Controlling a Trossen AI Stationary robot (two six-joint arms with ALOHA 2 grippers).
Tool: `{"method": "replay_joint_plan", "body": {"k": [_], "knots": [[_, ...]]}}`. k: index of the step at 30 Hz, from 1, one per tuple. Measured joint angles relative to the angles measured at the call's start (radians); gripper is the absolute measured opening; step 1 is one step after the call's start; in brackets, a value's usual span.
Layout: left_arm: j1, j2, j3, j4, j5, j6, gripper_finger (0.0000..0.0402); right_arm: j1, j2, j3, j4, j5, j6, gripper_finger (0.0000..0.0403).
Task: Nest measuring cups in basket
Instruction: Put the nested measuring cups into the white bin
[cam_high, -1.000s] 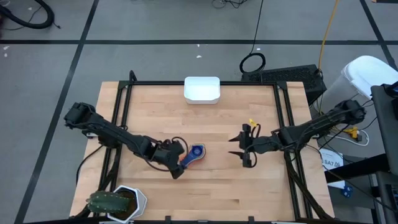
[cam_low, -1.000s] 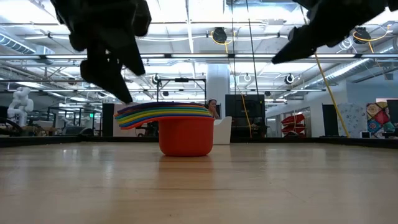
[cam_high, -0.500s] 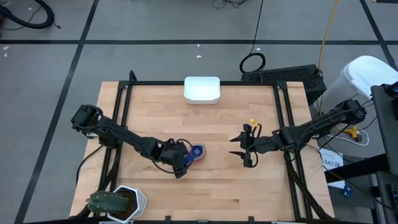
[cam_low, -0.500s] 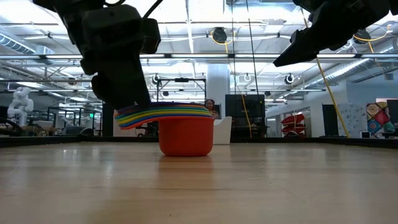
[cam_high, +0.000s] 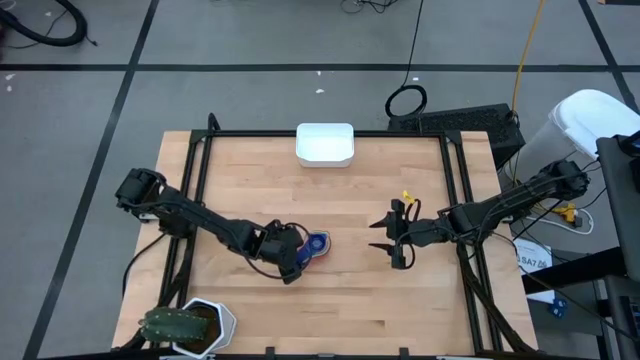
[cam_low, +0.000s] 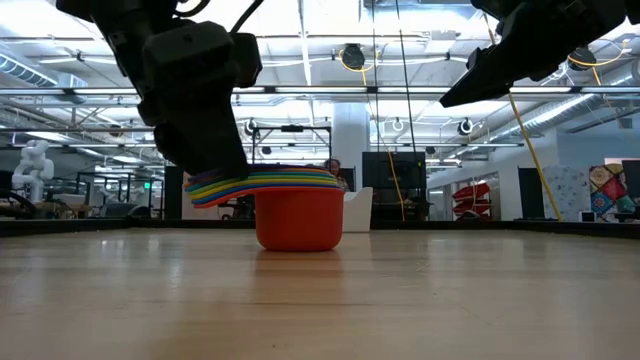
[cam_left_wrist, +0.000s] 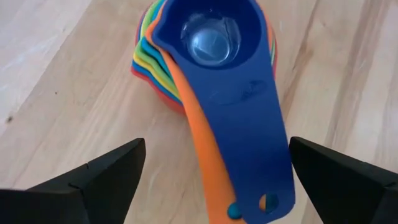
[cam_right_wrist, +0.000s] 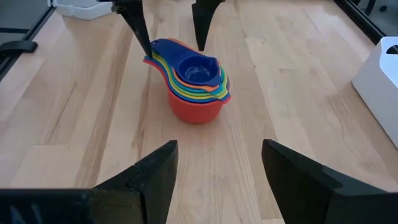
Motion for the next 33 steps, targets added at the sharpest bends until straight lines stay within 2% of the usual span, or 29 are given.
{"method": "replay_joint_plan", "body": {"k": [12,33], "knots": [[0.003,0.079,0.001,0.038,0.035,-0.013,0.04,0.0,0.0,0.0,-0.002,-0.001,0.018,0.0224],[0.038,0.08,0.001,0.053,0.033,0.011,0.0399,0.0,0.0,0.0,0.0,-0.001,0.027,0.0224]]}}
